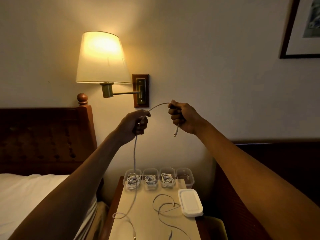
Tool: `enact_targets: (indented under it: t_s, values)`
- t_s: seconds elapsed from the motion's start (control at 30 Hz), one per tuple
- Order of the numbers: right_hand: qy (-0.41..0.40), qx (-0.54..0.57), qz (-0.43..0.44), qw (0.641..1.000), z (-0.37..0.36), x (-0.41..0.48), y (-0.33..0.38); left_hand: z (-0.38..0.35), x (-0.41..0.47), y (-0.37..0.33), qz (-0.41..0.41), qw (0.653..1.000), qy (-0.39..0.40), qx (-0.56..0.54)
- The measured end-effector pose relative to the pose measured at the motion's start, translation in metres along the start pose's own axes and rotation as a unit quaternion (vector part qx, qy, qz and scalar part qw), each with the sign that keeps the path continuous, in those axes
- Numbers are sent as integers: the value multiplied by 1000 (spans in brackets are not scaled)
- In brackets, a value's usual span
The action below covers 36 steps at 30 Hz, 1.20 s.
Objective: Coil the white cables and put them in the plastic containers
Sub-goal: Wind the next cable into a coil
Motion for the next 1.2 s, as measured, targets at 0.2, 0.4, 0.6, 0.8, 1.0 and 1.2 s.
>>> enact_targets:
  t_s: [0.2,0.4,0.6,0.8,1.0,1.2]
  values:
    - [62,-25,-104,992,-9,-4,-12,35,9,1,-89,932,-240,255]
    - [47,87,-90,991,-22,4,-11,17,15,19,-10,872,-147,467]
    - [-82,48,49,994,1,16,-17,-45,0,9,24,865,98,492]
    - [-88,-141,85,982,10,20,-31,-62,1,-20,-21,796,155,585]
    - [-34,-300,70,951,7,20,-36,-63,5,-44,-81,800,161,572]
    - [52,-240,-15,969,-3,13,-49,-40,16,-70,-179,839,86,506]
Point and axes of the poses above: each hand's wrist, its own x-axis towards the middle knuckle, its own z-axis out of the back of the hand, y = z × x, the point moved 4 cm from there along x, towards the middle knuckle, and after that the axes turned 3 degrees about -z, right-handed, at the moved point
